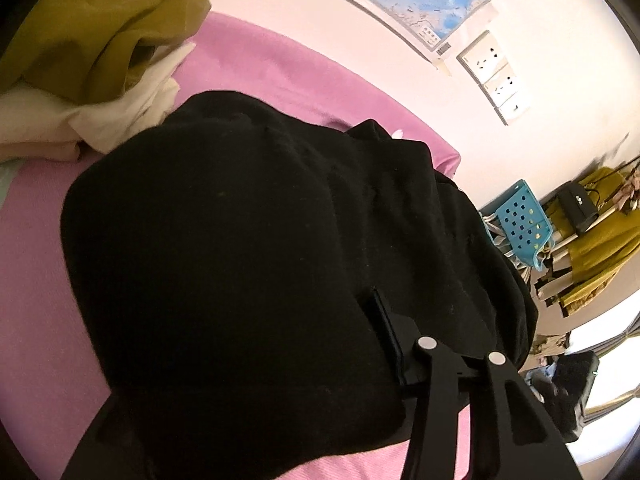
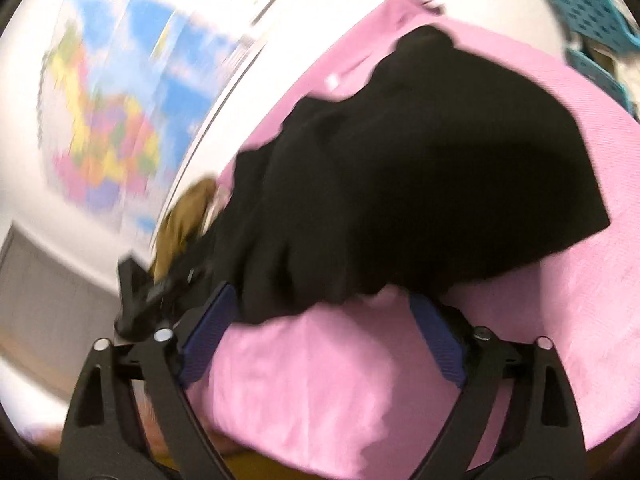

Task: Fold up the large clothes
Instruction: 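Fold the jacket end over with the right tool onto the bundle, then grasp the folded black jacket bundle with the left tool while the right tool holds it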

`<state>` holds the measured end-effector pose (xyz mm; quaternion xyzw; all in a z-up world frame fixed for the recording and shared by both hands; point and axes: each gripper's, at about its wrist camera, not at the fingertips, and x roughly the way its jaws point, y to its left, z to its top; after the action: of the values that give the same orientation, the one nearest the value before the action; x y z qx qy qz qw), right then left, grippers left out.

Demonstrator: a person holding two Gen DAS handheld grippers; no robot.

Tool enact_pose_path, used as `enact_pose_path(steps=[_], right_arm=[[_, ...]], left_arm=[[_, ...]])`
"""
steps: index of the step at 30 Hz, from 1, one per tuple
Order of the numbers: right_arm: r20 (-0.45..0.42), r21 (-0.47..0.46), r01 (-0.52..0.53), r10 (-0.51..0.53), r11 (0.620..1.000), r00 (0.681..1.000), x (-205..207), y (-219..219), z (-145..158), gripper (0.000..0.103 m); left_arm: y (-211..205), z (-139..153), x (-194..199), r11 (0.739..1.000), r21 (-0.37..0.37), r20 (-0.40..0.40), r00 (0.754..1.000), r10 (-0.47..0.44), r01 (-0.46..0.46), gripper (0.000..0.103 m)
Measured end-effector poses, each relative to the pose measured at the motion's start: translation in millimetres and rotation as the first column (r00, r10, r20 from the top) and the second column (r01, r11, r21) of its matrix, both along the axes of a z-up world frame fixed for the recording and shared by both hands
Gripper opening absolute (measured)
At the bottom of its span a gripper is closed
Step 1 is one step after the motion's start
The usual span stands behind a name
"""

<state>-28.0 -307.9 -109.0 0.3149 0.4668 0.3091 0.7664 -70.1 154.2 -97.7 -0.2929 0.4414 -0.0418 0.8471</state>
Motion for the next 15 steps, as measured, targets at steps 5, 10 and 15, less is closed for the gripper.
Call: enact_pose_path(steps=[5, 10, 15], right_arm=[[0.018, -0.018, 0.100, -0.099, 0.995, 0.995, 17, 20, 3, 0.098], [0.061, -0.042, 0.198, -0.195, 0.979, 0.979, 23, 35, 10, 0.092], [0.016, -0.097, 0.150, -0.149, 0.984, 0.989, 35, 40, -2, 0.096]], left_arm=[[-2, 0, 0, 1.000, 0.009, -0.005, 1.000, -0.013, 0.013, 0.052], [-6, 3, -1, 0.999, 0.044, -0.010, 1.000, -0.019, 0.020, 0.053], [-12, 3, -1, 0.996, 0.085, -0.007, 1.000, -0.018, 0.018, 0.057]])
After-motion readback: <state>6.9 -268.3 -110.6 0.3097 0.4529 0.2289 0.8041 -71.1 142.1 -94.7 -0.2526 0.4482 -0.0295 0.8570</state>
